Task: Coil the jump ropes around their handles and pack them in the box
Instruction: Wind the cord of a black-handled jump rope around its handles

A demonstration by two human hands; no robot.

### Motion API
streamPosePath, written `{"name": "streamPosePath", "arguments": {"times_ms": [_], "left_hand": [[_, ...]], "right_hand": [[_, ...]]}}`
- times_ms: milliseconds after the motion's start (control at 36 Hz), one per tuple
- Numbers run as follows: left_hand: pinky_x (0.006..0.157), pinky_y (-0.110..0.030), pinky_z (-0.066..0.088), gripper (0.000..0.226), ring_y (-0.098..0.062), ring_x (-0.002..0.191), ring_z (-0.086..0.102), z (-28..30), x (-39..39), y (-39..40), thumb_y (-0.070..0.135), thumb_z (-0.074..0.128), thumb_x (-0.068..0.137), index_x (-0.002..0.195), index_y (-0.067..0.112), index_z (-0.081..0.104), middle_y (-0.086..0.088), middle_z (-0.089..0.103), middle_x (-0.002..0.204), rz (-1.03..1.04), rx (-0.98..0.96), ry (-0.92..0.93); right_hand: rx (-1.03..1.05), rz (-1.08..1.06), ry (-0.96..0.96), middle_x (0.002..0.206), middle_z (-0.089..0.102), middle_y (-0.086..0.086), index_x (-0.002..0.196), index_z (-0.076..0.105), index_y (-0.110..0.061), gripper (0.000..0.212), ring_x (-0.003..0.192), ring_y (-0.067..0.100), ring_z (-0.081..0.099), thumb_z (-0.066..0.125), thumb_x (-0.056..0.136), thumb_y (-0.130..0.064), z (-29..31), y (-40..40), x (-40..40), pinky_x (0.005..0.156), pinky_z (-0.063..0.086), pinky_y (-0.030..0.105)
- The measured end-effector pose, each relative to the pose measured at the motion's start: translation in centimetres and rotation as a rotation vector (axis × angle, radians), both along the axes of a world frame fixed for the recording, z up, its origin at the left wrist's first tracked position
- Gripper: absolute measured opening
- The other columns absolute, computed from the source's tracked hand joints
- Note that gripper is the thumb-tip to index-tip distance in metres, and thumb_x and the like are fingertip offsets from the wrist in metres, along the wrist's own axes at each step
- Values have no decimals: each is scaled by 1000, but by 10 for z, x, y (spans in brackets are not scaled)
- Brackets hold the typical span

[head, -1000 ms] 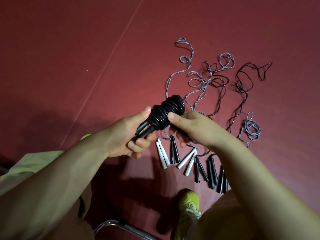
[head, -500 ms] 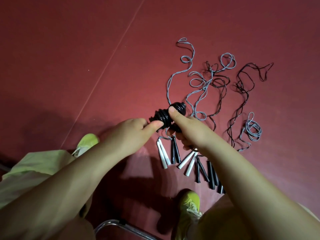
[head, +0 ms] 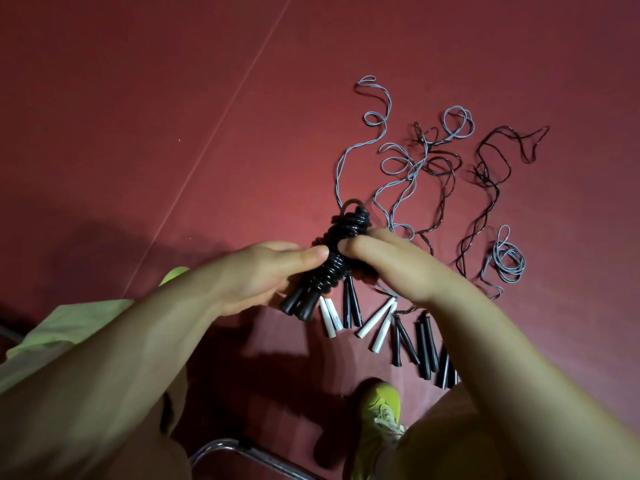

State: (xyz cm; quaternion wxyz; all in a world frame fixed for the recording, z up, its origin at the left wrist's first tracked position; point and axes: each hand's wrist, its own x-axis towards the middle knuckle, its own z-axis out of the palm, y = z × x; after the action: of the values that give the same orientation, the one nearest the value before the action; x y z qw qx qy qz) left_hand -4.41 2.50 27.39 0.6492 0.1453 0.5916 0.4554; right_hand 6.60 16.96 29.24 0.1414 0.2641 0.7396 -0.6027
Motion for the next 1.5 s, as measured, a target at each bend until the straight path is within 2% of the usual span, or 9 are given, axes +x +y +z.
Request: {"name": "streamPosePath", "arguments": {"times_ms": [222,444,611,750,889,1056,1222,1417,1500], "left_hand": [[62,-33,57,47,-13,56,60,0,-2,0,49,54,67,98,15,65,-1,66,76,35,-65,-94],[50,-23,48,36,-9,51,59,1,-8,3,41,51,66,90,16,63,2,68,70,147,-56,-113],[57,-26,50,37,-9,52,59,-3,-6,2,41,54,65,90,16,63,3,67,70,161,-43,-101],[55,-27,52,37,-10,51,58,-3,-8,4,40,52,66,90,15,62,2,66,69,222,-17,-157],[57,-29,52,37,-11,53,58,-3,-12,3,41,52,67,90,14,63,0,65,72,261,-12,-176],[65,-32,52,37,-14,60,63,-3,-12,1,31,71,63,96,17,60,-2,66,81,185,25,-71],[61,-34,51,40,-20,65,66,-6,-8,-2,28,63,69,108,28,58,2,68,74,120,83,-33],[49,-28,50,41,-19,58,60,-5,-4,-1,25,63,67,107,25,57,2,65,71,119,126,-22],[45,-22,46,40,-19,58,63,-4,0,0,19,62,69,108,16,57,-9,67,84,136,157,-22]], "right_hand": [[-156,46,-115,69,54,4,81,60,-18,38,51,14,45,64,79,-56,2,15,7,50,43,25],[-188,-196,-161,53,47,-1,74,56,-10,18,41,9,36,65,87,-17,1,32,11,44,35,21],[-331,-488,68,70,54,-1,75,56,-16,17,63,10,50,59,91,-15,-2,34,7,70,46,26],[-451,-483,329,90,68,-4,70,65,-18,9,86,8,59,61,72,-11,-5,30,5,79,47,19],[-245,-287,480,112,68,-3,78,66,-18,16,110,8,61,60,75,-3,-7,24,7,90,47,20],[-247,-357,541,92,74,-2,78,75,-23,14,92,14,66,68,75,-11,-12,24,7,86,50,25],[-133,-458,498,62,65,-7,78,59,-15,13,60,2,59,69,71,-12,-12,18,3,65,48,15],[-139,-527,424,74,66,7,85,61,-12,13,75,25,58,66,75,-19,-18,16,2,76,50,35],[-206,-563,395,68,65,-1,83,61,-12,7,65,18,53,63,86,-17,-18,12,0,68,46,31]]}}
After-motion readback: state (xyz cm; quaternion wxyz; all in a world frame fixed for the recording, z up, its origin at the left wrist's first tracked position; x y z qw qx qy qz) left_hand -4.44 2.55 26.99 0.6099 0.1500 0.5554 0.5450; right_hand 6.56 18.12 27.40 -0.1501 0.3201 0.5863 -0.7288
